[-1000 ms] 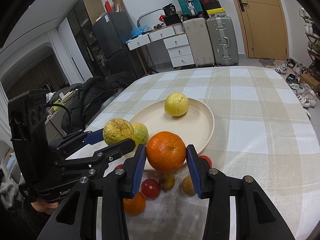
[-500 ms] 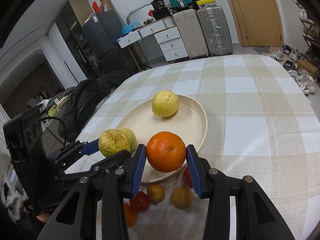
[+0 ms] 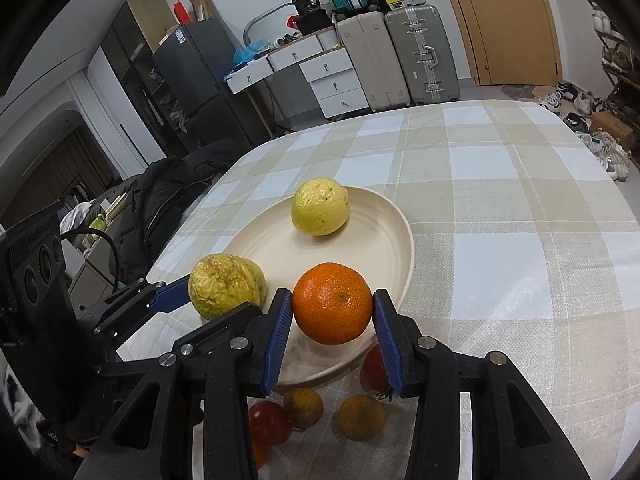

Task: Organize fruits
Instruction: 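Carry the orange with the right tool while the left tool carries the wrinkled fruit over the plate, then open the left tool onto the plate while the right tool releases the orange beside it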

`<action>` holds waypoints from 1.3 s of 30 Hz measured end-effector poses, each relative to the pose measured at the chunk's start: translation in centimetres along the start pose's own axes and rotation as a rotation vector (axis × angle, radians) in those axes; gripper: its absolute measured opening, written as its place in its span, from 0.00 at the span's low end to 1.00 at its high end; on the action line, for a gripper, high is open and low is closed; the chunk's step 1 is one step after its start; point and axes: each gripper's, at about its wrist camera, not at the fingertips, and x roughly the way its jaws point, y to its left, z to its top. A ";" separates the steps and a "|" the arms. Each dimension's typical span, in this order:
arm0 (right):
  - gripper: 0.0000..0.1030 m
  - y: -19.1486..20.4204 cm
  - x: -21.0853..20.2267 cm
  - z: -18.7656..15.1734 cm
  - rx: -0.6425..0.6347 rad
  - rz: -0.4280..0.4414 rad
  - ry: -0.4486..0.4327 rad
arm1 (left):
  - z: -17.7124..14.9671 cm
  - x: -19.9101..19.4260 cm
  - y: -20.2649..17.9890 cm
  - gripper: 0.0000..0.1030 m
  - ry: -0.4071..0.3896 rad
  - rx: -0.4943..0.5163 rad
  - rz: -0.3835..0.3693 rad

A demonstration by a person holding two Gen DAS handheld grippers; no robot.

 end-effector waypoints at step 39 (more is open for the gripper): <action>0.49 -0.1 -0.3 0.6 -0.027 -0.042 -0.030 | 0.4 -0.1 1.3 0.78 0.015 -0.020 0.061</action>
